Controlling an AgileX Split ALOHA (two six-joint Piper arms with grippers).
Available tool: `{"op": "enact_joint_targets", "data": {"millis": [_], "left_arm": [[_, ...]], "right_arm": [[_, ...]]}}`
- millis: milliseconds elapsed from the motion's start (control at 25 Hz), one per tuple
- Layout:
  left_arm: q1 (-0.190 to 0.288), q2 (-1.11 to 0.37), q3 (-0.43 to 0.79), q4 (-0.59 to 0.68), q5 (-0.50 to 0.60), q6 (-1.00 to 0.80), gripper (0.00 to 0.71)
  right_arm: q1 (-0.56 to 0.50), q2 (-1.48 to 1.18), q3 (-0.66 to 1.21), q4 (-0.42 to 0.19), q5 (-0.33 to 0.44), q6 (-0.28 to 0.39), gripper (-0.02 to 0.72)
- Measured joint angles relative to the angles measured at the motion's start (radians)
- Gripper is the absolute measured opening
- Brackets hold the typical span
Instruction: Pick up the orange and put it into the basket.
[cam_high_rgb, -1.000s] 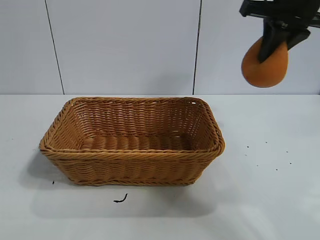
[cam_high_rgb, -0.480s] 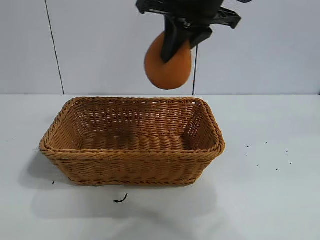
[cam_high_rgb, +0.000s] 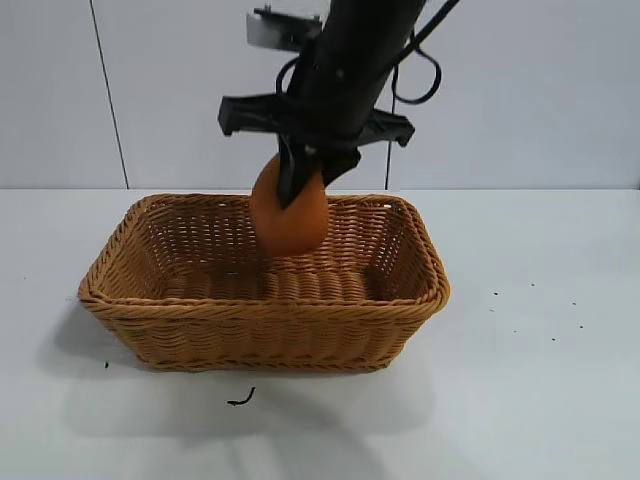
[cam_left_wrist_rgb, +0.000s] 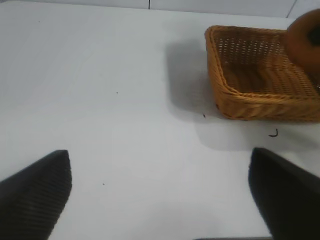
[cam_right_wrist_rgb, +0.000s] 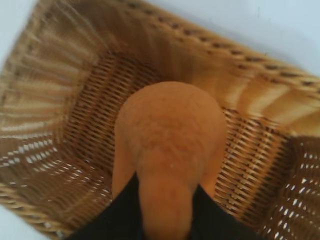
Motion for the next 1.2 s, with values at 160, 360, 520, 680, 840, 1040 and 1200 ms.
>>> {"op": "enact_joint_targets", "data": {"millis": [160,360,520,680,840,1040,1200], "left_arm": [[0.0,0.0,0.0,0.0,0.0,0.0,0.692],[0.0,0.0,0.0,0.0,0.0,0.0,0.692],[0.0,0.0,0.0,0.0,0.0,0.0,0.692],[0.0,0.0,0.0,0.0,0.0,0.0,0.692],[0.0,0.0,0.0,0.0,0.0,0.0,0.692],[0.0,0.0,0.0,0.0,0.0,0.0,0.692],[0.0,0.0,0.0,-0.001,0.0,0.0,0.692]], "right_arm": [[0.0,0.001,-0.001,0.029,0.0,-0.01,0.223],[0.001,0.0,-0.001,0.038,0.015,-0.032,0.616],[0.001,-0.014,-0.037,0.008,0.085,-0.036,0.683],[0.001,-0.04,-0.176,-0.08,0.218,-0.034,0.689],[0.001,-0.043,-0.343,-0.194,0.399,-0.022,0.689],[-0.012,-0.049,-0.471,-0.238,0.432,-0.002,0.689],[-0.047,-0.05,-0.481,-0.242,0.437,0.001,0.689]]}}
